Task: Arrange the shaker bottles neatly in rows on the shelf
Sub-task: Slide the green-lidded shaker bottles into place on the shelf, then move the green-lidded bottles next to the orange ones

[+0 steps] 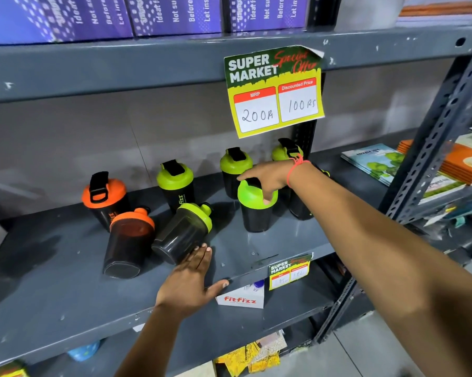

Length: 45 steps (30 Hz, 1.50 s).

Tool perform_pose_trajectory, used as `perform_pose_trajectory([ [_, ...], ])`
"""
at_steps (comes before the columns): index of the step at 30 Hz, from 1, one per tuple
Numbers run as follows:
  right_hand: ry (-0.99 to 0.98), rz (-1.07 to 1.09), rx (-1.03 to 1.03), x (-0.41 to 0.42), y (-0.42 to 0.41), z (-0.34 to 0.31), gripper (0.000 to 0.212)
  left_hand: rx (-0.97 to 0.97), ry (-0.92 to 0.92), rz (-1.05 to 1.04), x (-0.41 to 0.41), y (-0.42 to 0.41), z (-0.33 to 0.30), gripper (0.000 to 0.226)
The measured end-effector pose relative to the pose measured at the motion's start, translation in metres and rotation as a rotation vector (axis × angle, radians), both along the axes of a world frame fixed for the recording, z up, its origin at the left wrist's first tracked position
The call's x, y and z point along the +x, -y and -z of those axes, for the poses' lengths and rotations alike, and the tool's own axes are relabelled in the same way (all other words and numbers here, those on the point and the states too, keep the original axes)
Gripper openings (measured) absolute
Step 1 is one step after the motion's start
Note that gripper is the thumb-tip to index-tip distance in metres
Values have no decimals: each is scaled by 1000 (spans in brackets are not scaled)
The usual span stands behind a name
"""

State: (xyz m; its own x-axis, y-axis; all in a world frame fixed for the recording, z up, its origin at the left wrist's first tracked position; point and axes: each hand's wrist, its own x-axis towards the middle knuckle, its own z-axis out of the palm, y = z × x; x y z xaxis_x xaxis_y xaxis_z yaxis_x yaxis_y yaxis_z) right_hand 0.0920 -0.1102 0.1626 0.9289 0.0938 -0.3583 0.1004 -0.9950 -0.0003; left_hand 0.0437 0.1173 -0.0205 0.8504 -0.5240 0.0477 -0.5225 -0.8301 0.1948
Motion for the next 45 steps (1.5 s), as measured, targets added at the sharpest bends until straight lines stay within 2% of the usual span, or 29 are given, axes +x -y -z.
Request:
perform_pose_trajectory([
  [3, 85, 36, 15, 0, 1, 4, 78, -11, -6, -4, 0, 0, 0, 122],
  [7, 224, 128, 15, -1, 3, 4, 40, -21, -2, 0, 0, 0, 2, 121],
  [8, 253, 149, 10, -1, 3, 5, 36, -24, -2, 1, 0, 0, 2, 120],
  [13, 398, 299, 48, 0, -4, 14, 42, -34, 7, 2, 0, 0, 3, 118],
  [17, 435, 403, 111, 4, -12, 17, 36, -25, 15, -1, 1, -1, 4, 118],
  [28, 411, 476, 88, 9, -15, 24, 36, -49, 21, 8, 2, -1, 5, 119],
  [30, 413, 488, 105, 7, -15, 23, 42, -55, 13, 1, 1, -1, 3, 121],
  [32, 529, 465, 125, 4, -19, 16, 51, -46, -16, -25, -3, 0, 3, 122],
  [35, 768, 377, 221, -2, -38, 4, 52, -19, -23, -29, -13, -8, 3, 117],
  [37, 707, 339, 390, -2, -58, 6, 51, 2, 45, -29, -23, -18, 3, 105],
  [40, 441, 381, 661, 2, -93, 31, 55, 38, 26, -95, -42, -44, 2, 82],
  [42, 326, 436, 718, 1, -114, 54, 66, 14, 7, -136, -53, -68, 5, 78],
  [45, 256, 599, 818, -1, -137, 82, 88, -12, 18, -218, -65, -105, 7, 76],
])
